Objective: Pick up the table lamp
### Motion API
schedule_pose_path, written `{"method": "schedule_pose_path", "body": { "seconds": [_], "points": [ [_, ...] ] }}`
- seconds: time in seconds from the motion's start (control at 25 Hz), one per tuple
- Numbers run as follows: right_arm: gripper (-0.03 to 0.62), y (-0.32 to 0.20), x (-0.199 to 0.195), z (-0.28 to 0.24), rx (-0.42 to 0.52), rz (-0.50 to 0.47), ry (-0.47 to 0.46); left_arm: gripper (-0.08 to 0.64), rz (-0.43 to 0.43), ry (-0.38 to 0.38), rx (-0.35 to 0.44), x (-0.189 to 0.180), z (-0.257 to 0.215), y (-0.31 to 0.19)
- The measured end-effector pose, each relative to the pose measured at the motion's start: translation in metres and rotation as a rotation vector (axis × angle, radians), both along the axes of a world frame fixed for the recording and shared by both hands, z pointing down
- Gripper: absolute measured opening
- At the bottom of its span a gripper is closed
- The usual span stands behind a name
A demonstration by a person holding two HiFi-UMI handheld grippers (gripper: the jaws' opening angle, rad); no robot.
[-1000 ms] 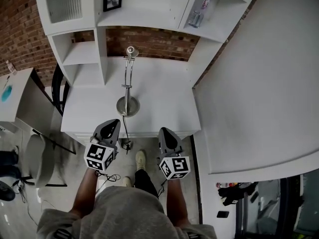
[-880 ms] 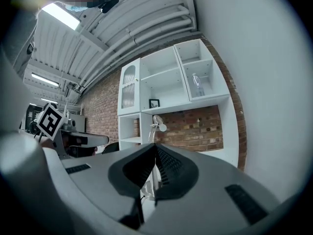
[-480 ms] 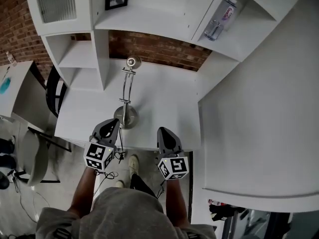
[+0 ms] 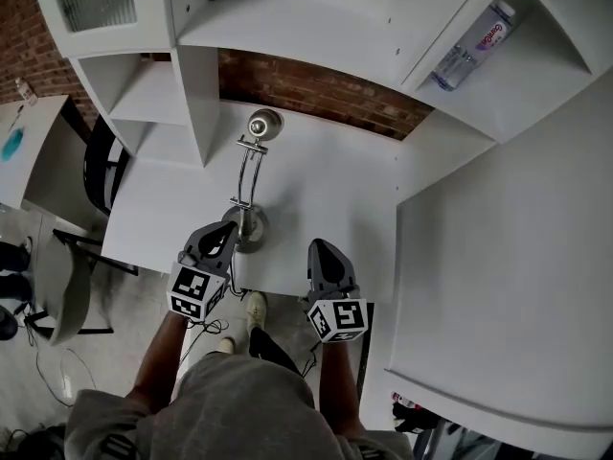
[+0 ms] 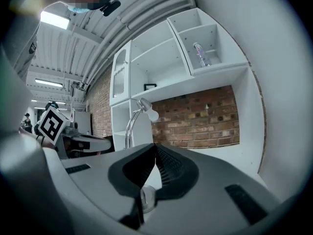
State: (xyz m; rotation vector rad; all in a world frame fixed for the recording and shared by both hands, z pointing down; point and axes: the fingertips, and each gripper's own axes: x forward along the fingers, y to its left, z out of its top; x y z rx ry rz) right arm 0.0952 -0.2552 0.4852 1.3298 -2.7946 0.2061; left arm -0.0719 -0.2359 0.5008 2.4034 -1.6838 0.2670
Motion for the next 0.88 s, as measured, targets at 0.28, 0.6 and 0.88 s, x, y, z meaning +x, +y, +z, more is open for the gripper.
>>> {"method": "schedule_pose_path", "body": {
  "seconds": [0.28, 0.6, 0.88],
  "points": [
    [0.023, -0.025, -0.006, 0.022, -0.047, -0.019, 0.005, 0.005, -0.024, -0.024, -0.079, -0.001, 0.036, -0.017],
    [0.023, -0.039, -0.005, 0.045, -0.083, -0.026, 0.034, 0.081, -0.026, -0.02, -0.1, 0.001, 0.058, -0.031],
    [0.023, -0.047, -0.003, 0.061, -0.12, -0.036, 0.043, 0.189, -0.017, -0.029, -0.1, 0.008, 0.067, -0.043]
  ]
}}
